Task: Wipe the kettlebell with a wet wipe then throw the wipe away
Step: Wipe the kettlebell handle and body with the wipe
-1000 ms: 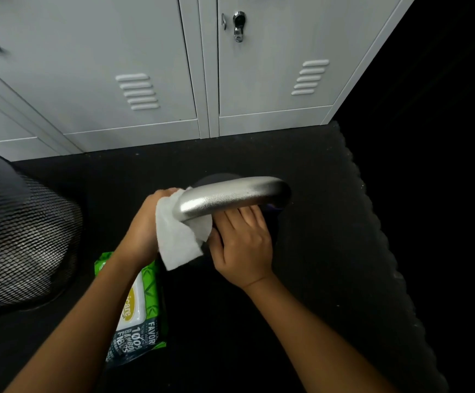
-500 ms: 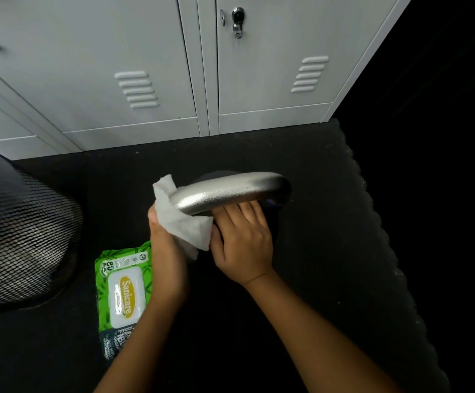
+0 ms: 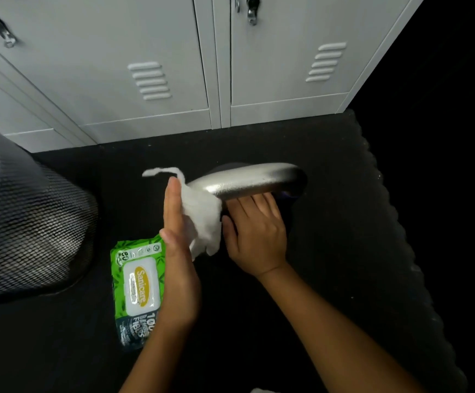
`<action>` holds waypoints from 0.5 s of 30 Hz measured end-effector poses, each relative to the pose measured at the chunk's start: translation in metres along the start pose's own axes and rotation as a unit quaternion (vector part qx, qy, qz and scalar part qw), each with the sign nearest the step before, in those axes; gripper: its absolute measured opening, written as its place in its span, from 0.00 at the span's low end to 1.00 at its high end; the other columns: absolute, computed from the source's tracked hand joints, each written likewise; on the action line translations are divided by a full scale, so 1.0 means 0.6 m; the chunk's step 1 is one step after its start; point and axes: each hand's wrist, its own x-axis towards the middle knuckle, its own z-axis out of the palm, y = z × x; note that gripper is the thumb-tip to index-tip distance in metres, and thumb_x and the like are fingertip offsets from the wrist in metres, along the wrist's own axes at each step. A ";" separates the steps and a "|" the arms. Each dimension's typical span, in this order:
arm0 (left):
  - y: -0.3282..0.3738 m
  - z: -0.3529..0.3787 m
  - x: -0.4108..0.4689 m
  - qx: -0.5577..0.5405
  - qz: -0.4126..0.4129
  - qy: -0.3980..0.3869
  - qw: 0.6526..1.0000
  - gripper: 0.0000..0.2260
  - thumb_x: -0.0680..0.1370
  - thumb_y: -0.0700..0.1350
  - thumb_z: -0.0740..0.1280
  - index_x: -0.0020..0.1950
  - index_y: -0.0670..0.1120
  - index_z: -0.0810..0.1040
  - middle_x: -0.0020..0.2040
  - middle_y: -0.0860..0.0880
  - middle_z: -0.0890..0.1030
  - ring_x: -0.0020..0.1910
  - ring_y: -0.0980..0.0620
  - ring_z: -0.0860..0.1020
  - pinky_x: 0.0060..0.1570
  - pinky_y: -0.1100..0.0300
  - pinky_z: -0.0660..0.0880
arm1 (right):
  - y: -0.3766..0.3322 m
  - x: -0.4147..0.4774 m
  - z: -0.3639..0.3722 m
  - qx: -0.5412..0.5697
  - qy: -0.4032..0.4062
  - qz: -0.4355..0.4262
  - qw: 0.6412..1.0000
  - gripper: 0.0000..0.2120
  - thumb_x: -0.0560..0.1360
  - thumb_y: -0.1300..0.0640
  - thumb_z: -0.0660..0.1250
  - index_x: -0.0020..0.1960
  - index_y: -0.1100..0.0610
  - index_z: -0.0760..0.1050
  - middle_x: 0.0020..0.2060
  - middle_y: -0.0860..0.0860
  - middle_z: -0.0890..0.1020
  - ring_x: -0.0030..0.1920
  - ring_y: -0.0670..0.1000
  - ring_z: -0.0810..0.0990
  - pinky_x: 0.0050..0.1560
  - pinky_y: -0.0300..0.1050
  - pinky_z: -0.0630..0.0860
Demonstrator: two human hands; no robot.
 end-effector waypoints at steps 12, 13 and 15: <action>-0.014 -0.010 0.023 -0.022 -0.060 0.002 0.998 0.18 0.81 0.61 0.45 0.67 0.65 0.66 0.59 0.67 0.77 0.62 0.62 0.73 0.61 0.65 0.69 | -0.001 -0.003 -0.001 -0.019 0.005 -0.005 1.000 0.18 0.77 0.51 0.56 0.62 0.56 0.75 0.58 0.54 0.80 0.62 0.55 0.73 0.69 0.52 0.63; -0.008 -0.016 0.037 0.005 -0.056 -0.003 0.998 0.16 0.80 0.62 0.48 0.61 0.65 0.71 0.56 0.65 0.79 0.60 0.65 0.74 0.60 0.68 0.68 | -0.001 -0.003 -0.001 -0.019 0.004 -0.005 1.000 0.19 0.77 0.51 0.56 0.63 0.56 0.75 0.59 0.54 0.79 0.62 0.55 0.73 0.69 0.52 0.63; 0.009 -0.031 0.071 0.101 -0.049 -0.017 0.994 0.13 0.81 0.58 0.53 0.48 0.62 0.77 0.46 0.59 0.81 0.47 0.70 0.76 0.46 0.77 0.69 | 0.000 -0.002 -0.001 -0.020 0.005 -0.003 1.000 0.19 0.77 0.51 0.57 0.63 0.57 0.75 0.59 0.54 0.79 0.63 0.56 0.73 0.69 0.52 0.62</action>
